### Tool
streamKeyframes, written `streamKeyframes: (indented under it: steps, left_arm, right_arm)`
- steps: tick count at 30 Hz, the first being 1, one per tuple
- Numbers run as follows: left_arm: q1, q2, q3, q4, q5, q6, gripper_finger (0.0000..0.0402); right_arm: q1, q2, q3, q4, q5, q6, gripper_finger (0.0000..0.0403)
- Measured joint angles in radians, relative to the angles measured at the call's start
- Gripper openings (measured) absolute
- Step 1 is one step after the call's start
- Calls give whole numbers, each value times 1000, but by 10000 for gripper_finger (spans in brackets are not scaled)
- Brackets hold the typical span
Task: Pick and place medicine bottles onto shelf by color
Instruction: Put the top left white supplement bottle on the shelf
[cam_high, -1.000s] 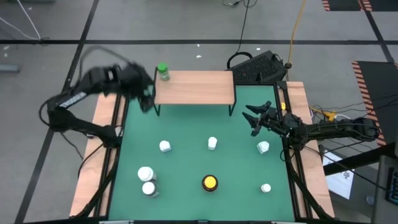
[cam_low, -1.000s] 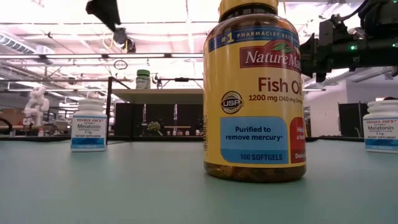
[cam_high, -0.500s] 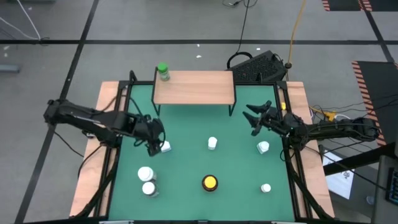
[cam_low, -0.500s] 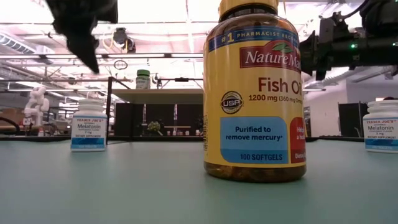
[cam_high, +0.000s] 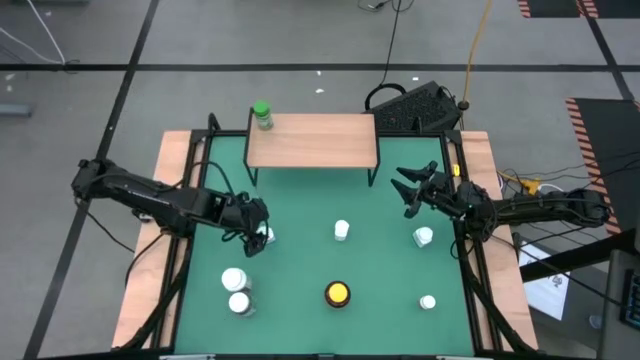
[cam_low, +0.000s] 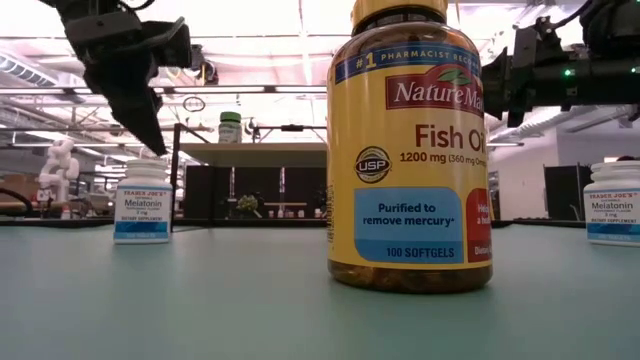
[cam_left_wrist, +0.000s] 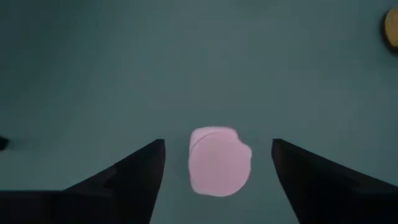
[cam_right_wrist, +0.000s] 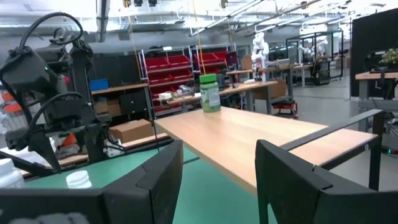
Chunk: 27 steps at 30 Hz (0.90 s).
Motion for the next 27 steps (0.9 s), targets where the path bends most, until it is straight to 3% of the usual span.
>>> streamKeyframes:
  steps: [4, 8, 15, 27]
  left_arm:
    - [0, 0, -28, -3, 2, 8, 334]
    - [-1, 1, -52, 16, 3, 18, 337]
    - [-11, 15, -70, 100, 8, 23, 305]
    - [-34, 107, -70, 93, 7, 45, 234]
  right_arm:
    - [0, 0, 0, -10, 0, 2, 199]
    - [0, 0, 0, -11, 0, 2, 199]
    - [0, 0, 0, -9, 0, 2, 199]
    - [0, 4, 0, -7, -1, 9, 199]
